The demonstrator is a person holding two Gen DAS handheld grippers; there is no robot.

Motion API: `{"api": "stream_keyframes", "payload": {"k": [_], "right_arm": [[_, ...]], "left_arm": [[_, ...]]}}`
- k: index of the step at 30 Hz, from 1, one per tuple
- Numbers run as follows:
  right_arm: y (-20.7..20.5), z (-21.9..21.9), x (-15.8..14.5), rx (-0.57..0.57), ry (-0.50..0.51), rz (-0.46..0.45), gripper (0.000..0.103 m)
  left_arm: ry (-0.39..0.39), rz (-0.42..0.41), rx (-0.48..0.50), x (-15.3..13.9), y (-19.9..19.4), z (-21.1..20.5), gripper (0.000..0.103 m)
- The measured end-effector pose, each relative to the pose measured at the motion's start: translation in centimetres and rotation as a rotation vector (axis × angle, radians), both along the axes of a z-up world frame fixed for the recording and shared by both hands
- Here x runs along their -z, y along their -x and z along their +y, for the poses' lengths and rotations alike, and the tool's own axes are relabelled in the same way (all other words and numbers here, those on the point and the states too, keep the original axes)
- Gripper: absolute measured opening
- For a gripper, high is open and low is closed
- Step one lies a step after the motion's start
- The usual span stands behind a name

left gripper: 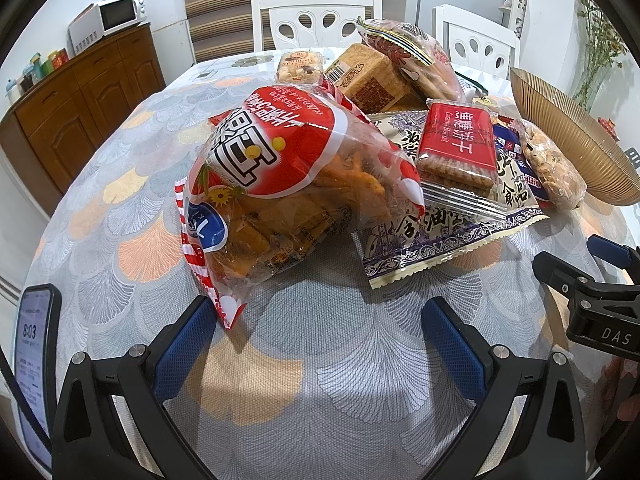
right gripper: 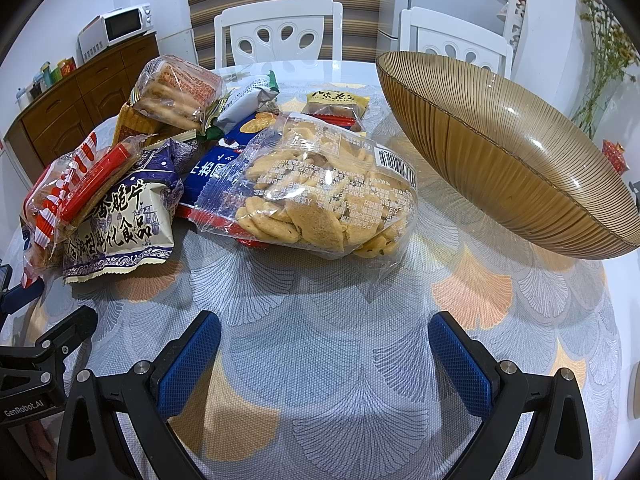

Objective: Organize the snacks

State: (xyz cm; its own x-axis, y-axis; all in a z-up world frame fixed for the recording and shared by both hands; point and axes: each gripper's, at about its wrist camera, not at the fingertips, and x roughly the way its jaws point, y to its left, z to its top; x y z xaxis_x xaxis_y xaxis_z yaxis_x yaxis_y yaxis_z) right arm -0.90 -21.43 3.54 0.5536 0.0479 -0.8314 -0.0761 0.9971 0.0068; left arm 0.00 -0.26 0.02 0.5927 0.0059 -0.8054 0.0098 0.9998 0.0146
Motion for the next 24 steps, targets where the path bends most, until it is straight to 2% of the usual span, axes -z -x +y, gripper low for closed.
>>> {"api": "stream_keyframes", "payload": {"k": [16,21,24], "right_arm": [[0.02,0.00,-0.02,-0.003,0.001,0.002,0.103],[-0.43,-0.26,-0.24,-0.053,0.015,0.050,0.103],[-0.19,-0.18,-0.41,-0.065,0.015,0.039,0.103]], "left_arm": [[0.000,0.000,0.000,0.00,0.00,0.01,0.103],[-0.002,-0.001,0.000,0.00,-0.14,-0.16,0.103],[-0.002,-0.001,0.000,0.00,-0.13,-0.17,0.103]]}}
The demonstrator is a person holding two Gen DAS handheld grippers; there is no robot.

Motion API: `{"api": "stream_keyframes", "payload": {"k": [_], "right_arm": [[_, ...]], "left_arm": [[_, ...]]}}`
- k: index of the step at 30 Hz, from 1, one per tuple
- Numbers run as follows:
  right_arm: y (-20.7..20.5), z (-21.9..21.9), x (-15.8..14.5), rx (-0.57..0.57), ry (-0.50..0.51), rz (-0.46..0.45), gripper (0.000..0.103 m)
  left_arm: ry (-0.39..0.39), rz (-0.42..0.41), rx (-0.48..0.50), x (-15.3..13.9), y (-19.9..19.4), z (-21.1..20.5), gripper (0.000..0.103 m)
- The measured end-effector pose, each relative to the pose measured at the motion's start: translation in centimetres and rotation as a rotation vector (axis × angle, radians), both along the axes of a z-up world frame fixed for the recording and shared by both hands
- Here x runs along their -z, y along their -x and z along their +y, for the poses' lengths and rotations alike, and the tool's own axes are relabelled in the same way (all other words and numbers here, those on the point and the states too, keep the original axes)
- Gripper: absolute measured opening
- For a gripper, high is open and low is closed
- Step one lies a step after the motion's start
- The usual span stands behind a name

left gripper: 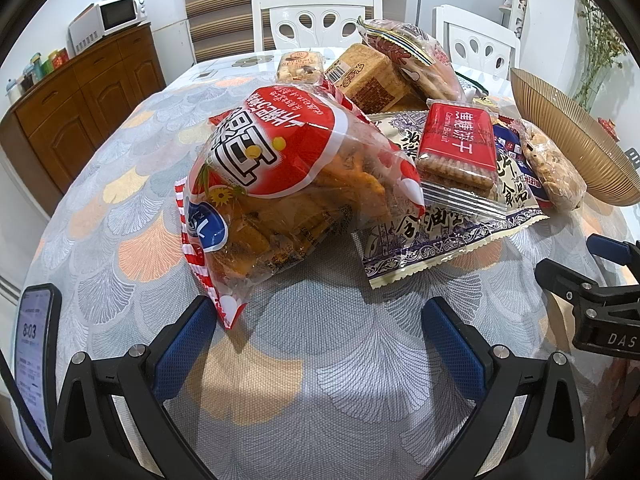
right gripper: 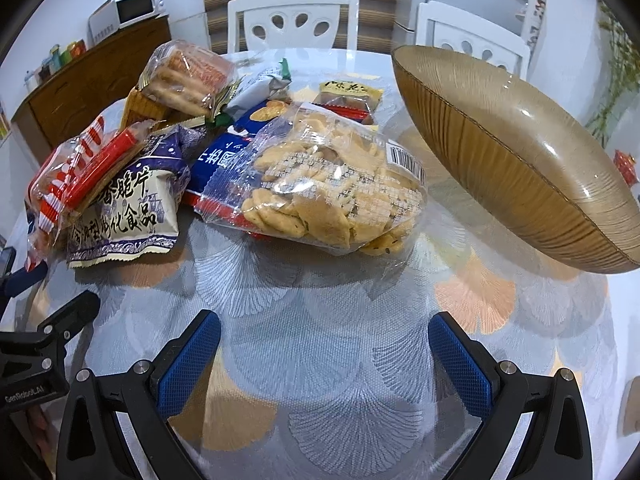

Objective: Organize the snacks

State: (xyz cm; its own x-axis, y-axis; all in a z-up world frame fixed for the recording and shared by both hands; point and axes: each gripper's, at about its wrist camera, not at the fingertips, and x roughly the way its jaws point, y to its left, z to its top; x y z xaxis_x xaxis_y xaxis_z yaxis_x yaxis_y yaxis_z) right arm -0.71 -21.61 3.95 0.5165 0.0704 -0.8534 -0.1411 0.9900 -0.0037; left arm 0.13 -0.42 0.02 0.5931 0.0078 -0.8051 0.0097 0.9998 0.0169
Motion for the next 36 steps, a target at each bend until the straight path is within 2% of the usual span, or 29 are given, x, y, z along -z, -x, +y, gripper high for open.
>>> {"api": "stream_keyframes", "payload": {"k": [7,13,20,24,27,32,36], "right_arm": [[0.5,-0.3,0.2,-0.039,-0.003,0.011,0.103],[1.2,-0.4,0.2,-0.023,-0.006,0.007,0.103],[1.9,-0.2,-0.3,-0.100,0.004,0.075,0.103],[1.8,-0.3,-0.4,-0.082,-0.004,0.155,0.103],[1.8,-0.6,-0.5,-0.081,-0.002,0.174,0.103],[2.7,-0.6,-0.4,-0.075,-0.006,0.113,0.103],[4.6,-0.9,-0.2,-0.073,-0.022,-0.001,0.103]], "left_arm": [[0.001,0.000,0.000,0.0,0.0,0.0,0.103],[0.002,0.000,0.000,0.0,0.2,0.0,0.103],[-0.002,0.003,0.001,0.0,0.2,-0.1,0.103],[-0.004,0.016,0.010,0.1,-0.1,-0.1,0.103],[-0.003,0.014,0.017,0.1,-0.2,0.0,0.103],[0.001,0.003,0.026,0.2,-0.2,0.3,0.103],[0.003,0.003,0.033,0.2,-0.1,0.4,0.103]]}}
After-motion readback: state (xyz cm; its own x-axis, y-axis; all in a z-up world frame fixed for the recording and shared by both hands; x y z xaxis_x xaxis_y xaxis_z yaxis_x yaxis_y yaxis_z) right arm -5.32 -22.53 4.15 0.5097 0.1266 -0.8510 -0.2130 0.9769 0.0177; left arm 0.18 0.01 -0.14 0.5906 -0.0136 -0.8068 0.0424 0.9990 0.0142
